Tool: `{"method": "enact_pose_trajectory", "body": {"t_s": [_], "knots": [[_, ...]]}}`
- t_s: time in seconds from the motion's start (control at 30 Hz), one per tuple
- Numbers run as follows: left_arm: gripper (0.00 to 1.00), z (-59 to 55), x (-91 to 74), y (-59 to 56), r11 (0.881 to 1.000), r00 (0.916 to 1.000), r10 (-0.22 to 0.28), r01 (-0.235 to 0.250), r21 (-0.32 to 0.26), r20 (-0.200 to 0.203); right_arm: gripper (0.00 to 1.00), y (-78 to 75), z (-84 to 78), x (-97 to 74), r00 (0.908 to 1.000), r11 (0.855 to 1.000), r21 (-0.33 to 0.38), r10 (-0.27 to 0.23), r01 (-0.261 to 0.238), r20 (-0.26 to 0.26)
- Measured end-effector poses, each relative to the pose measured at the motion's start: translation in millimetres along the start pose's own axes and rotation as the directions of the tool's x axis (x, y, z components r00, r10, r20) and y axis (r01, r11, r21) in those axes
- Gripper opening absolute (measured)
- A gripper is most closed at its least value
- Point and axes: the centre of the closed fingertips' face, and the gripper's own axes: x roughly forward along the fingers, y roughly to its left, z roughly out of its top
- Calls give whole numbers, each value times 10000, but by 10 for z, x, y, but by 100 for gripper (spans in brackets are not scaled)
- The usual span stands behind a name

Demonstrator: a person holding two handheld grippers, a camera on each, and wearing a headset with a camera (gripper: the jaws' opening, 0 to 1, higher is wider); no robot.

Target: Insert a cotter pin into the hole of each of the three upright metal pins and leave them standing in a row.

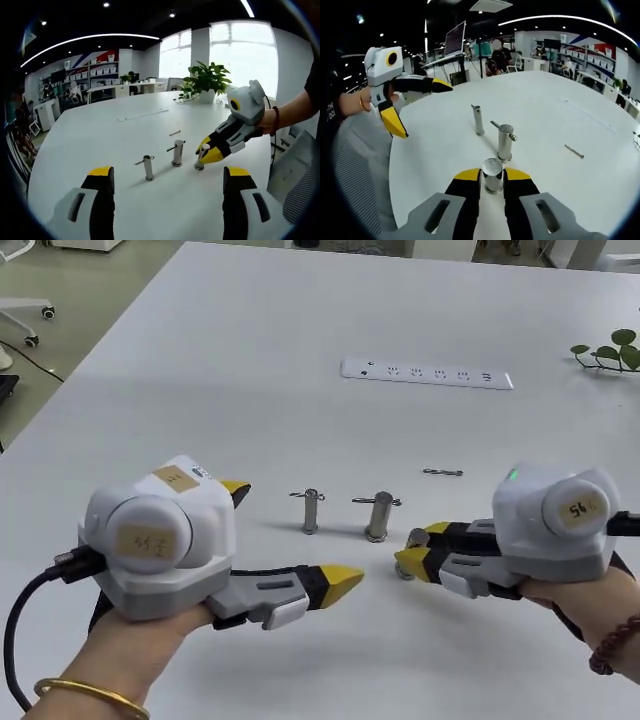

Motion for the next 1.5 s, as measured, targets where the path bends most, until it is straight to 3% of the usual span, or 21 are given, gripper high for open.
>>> {"method": "enact_pose_trajectory", "body": {"t_s": [0.3,0.47,0.73,0.93,1.03,1.2,1.5], "knots": [[91,-5,4,-1,10000,10000,4,-4,2,-43,16,2,65,-82,9998,9999,79,150,-151,136],[91,3,4,-9,10000,10000,-27,27,-23,-7,18,11,165,-174,9981,9979,417,480,-495,380],[91,17,-2,-19,10000,10000,-46,47,-21,48,20,-57,308,-327,9970,9957,724,536,-575,553],[91,17,-5,-23,10000,10000,-38,38,-10,45,19,-236,332,-381,9992,9977,560,359,-370,200],[92,24,-6,-20,10000,10000,-31,32,-48,87,19,-401,302,-403,9991,9993,305,241,-230,-359],[94,76,-12,-26,9997,9993,-87,97,-243,372,20,-618,325,-404,9973,10000,-20,-9,8,-728],[99,55,-15,-21,9997,9996,-13,19,-231,271,20,-968,241,-282,9874,9995,-318,-113,64,-1577]]}}
